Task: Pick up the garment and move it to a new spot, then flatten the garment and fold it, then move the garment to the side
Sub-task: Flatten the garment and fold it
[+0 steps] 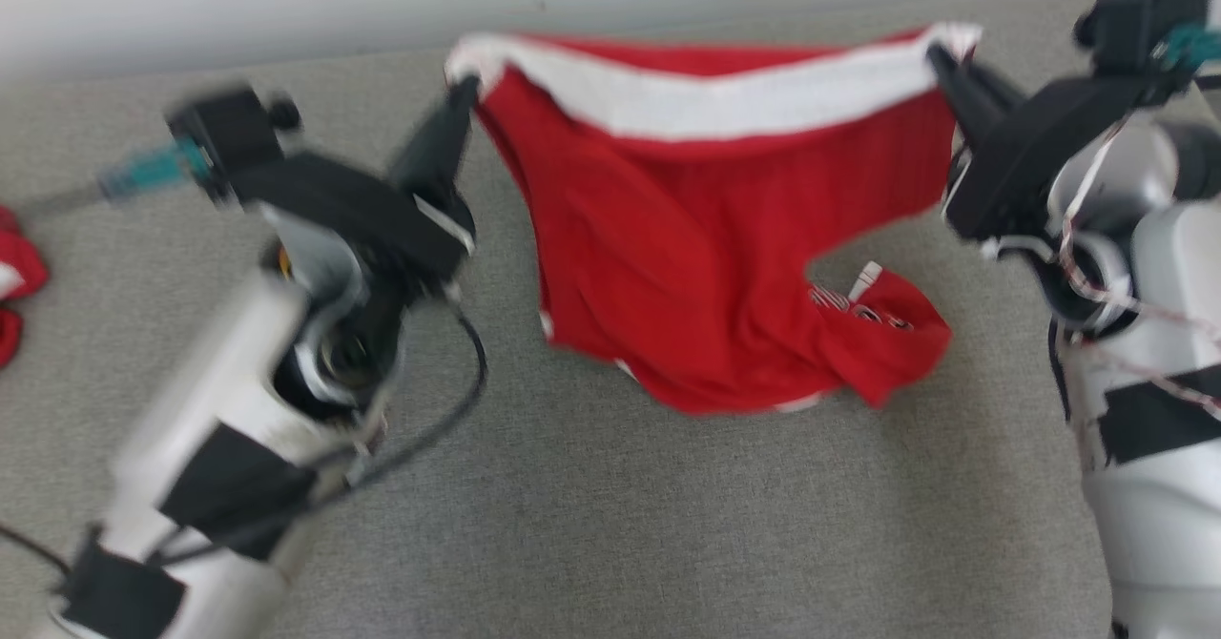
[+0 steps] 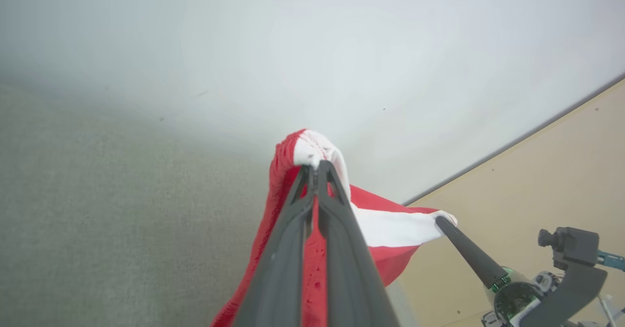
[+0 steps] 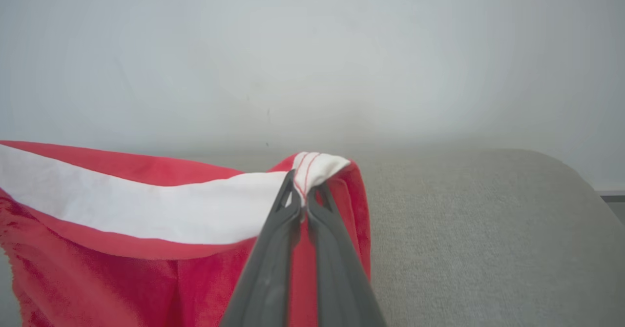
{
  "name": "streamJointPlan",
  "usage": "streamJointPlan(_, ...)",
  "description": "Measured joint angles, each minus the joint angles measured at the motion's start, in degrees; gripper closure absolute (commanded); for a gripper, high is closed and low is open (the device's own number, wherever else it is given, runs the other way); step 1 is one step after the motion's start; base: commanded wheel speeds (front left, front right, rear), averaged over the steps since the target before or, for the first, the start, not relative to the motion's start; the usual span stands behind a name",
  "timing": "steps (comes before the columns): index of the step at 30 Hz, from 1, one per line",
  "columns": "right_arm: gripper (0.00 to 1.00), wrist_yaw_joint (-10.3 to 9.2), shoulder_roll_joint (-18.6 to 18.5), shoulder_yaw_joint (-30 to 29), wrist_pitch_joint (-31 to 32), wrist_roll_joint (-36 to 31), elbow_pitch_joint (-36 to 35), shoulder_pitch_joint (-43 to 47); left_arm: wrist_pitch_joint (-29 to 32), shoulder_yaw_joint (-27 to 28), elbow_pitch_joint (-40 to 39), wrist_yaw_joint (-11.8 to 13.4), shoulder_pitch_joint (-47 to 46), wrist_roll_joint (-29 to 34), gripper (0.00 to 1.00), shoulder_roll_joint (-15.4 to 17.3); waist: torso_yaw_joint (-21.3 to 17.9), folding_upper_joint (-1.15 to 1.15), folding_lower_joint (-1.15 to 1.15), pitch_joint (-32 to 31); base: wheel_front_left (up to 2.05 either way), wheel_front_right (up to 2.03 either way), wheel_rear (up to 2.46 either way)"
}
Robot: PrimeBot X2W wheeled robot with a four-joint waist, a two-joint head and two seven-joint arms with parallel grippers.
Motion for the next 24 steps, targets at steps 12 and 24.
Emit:
streamJointPlan(12,1.0,0.0,0.1,4.2,-15.8,-2.4,7.9,-24.5,0.7,4.1,1.4,5.8,-24.3,5.3,1.0,3.4,-2.6,0.01,0.01,9.3,0.0,0.0,0.0)
streamJointPlan(24,1.0,0.02,0.9,2.1,-40.6,-15.5,20.7,-38.7,-14.9,8.3,8.8,-1.8,-34.3,12.6,1.0,0.3,-3.2,0.01,0.02,15.1,0.0,0.0,0.0)
